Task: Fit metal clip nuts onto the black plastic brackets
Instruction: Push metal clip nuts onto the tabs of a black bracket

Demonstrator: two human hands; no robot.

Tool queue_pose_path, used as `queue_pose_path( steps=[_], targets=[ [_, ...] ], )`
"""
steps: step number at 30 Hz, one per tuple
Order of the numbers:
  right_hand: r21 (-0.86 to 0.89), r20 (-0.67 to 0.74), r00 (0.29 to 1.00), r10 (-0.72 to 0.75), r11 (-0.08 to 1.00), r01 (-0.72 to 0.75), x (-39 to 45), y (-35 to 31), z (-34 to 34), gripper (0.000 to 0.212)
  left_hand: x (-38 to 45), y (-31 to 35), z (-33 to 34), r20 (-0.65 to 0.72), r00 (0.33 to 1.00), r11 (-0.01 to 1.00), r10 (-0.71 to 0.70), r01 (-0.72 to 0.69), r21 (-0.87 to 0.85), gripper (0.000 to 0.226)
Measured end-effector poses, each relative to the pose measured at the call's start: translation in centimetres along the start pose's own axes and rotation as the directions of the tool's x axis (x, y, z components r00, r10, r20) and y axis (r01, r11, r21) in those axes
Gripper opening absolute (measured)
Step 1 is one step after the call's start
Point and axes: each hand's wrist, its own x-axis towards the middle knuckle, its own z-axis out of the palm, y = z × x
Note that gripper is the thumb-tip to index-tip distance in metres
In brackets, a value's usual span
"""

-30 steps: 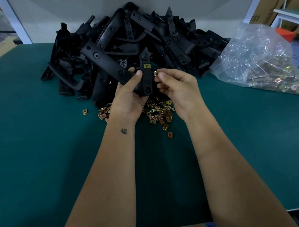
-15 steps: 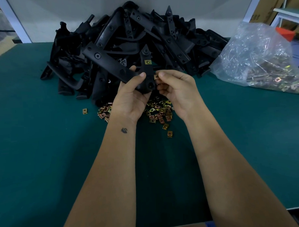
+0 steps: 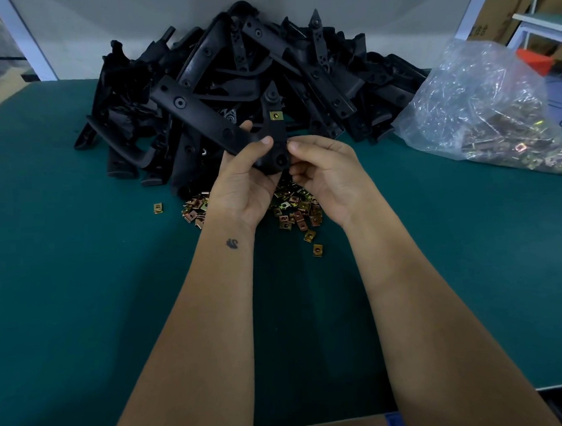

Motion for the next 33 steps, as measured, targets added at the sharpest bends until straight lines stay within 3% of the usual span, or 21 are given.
queue_pose_path(
  steps=[5,13,22,33],
  targets=[
    [0.058,0.015,0.998,0.064,0.996,-0.065,0.0,-0.12,-0.3,0.012,-0.08,0.07,-0.06,0.046,0.999,0.995,0.001,-0.006,0.098,0.033],
    [0.102,0.076,0.991,0.106,0.988,-0.114,-0.06,0.1,-0.3,0.02,-0.18,0.22,-0.19,0.08,0.997,0.994,-0.021,0.013,0.107,0.034],
    [0.145,0.087,0.992,0.095,0.984,-0.107,0.12,0.29,-0.46,0.044,-0.39,0.01,0.05,0.109,0.993,0.994,-0.053,0.042,0.1,0.035],
    [0.202,0.1,0.991,0.088,0.974,-0.107,0.41,0.84,-0.64,0.042,-0.42,-0.39,0.2,0.1,0.994,0.998,-0.034,0.028,0.063,0.036]
  ],
)
